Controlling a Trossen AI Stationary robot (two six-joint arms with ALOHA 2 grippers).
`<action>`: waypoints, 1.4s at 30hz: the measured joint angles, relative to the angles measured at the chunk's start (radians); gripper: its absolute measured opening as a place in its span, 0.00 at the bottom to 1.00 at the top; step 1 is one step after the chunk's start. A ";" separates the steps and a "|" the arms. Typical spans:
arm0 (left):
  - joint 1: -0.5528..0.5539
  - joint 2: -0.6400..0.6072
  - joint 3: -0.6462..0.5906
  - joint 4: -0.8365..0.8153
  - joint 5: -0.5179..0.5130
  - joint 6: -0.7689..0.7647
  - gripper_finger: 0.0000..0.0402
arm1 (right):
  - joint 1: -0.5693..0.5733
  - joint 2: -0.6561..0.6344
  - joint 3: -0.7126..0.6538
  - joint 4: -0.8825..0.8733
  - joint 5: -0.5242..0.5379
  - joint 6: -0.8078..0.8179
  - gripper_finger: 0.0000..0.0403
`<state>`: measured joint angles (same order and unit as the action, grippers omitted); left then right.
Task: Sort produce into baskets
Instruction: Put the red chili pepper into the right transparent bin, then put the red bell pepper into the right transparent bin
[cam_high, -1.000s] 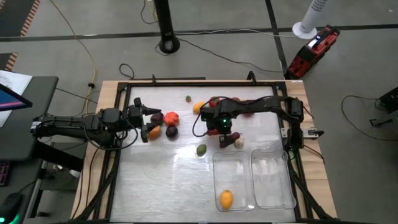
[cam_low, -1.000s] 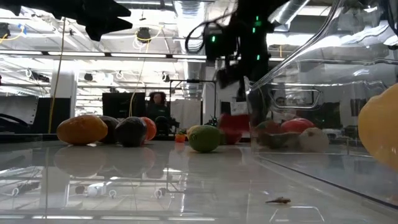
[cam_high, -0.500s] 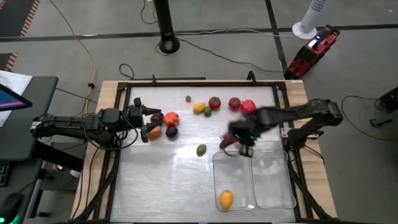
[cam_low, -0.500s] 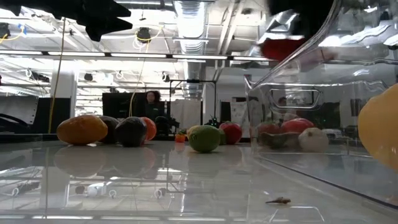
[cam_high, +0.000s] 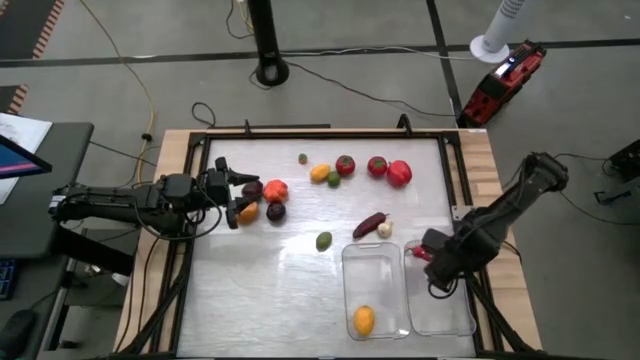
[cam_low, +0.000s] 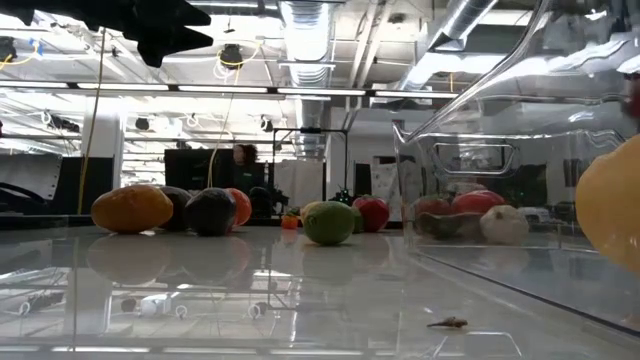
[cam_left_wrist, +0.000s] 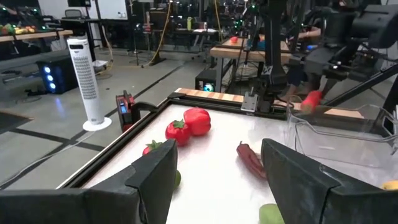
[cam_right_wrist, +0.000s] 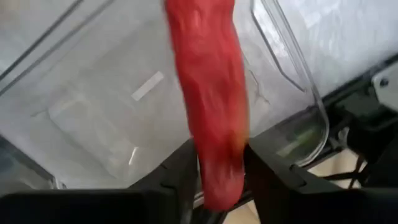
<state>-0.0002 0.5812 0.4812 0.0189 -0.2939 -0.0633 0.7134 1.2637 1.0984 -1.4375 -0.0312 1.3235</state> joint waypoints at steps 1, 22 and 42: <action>0.000 0.000 0.000 0.000 0.000 0.000 0.55 | 0.011 -0.006 -0.007 0.002 -0.001 0.027 0.44; 0.000 0.000 0.000 0.003 0.001 0.001 0.55 | -0.612 -0.098 0.026 0.025 0.538 -0.573 0.67; 0.000 0.000 0.000 -0.007 0.000 0.033 0.55 | -1.164 0.213 0.026 0.374 0.387 -1.104 0.96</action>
<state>-0.0002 0.5816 0.4812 0.0116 -0.2935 -0.0299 -0.4509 1.4767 1.1244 -1.0637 0.3560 0.2193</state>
